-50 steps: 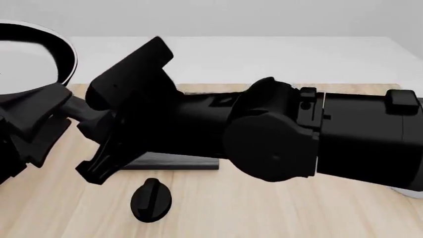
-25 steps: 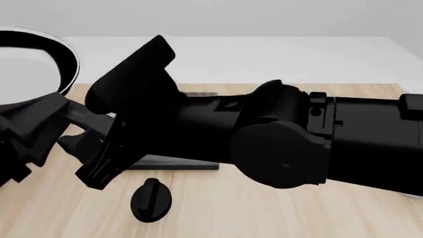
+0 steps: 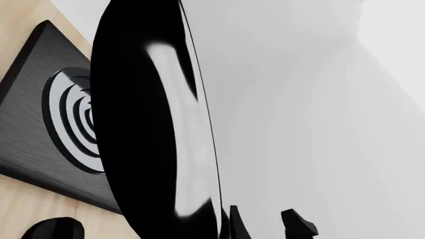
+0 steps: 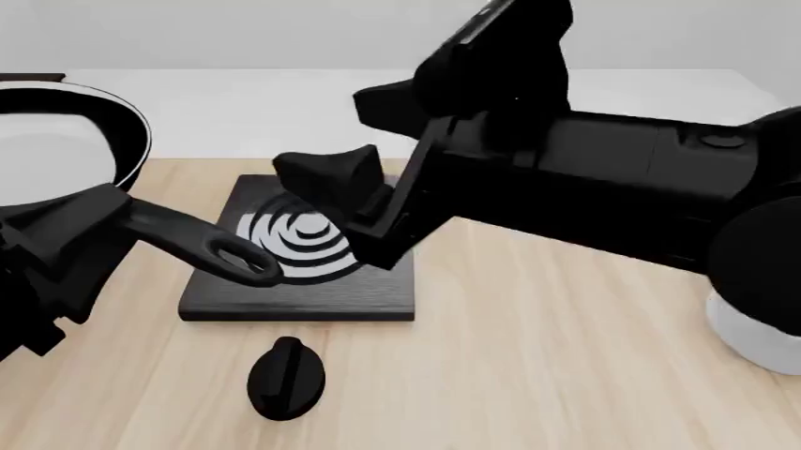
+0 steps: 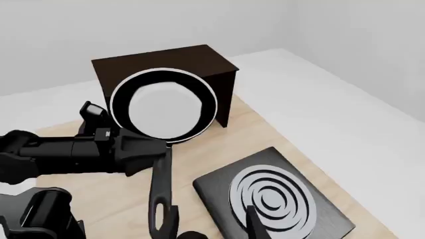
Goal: Put the frying pan on the cabinet shelf.
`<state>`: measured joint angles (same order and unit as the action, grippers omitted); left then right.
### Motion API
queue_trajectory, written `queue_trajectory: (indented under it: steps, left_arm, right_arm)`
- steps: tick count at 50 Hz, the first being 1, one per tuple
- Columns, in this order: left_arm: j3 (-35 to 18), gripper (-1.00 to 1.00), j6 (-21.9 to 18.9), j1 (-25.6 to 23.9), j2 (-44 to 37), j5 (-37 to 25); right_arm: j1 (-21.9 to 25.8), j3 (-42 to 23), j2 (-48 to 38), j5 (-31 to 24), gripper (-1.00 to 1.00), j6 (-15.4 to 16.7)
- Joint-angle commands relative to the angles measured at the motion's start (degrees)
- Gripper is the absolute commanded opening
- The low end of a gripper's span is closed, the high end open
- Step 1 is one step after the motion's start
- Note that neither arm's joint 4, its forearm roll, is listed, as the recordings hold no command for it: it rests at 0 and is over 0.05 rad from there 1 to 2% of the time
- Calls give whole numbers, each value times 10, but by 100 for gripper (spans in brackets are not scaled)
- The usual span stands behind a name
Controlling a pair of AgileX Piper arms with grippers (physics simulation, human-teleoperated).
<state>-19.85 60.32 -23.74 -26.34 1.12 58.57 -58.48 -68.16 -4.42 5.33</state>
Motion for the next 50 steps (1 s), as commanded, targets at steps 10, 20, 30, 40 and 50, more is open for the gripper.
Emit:
queue_trajectory:
  steps: [10, 20, 30, 40, 50]
  left_arm:
    - [-23, -100, -22, -9, 2, -4]
    - [-20, -100, -23, 6, 5, -3]
    - [-26, -100, -27, -5, 4, -4]
    - [-50, -100, -40, -6, -10, -6]
    - [-72, -100, -39, 52, -24, 0]
  right_arm:
    - [-228, 247, 253, 32, 100, -62]
    - [-385, 334, 379, -3, 100, -129]
    - [-458, 416, 530, -65, 100, -96]
    - [-479, 432, 587, -94, 100, -88]
    - [-473, 441, 598, -96, 100, -70]
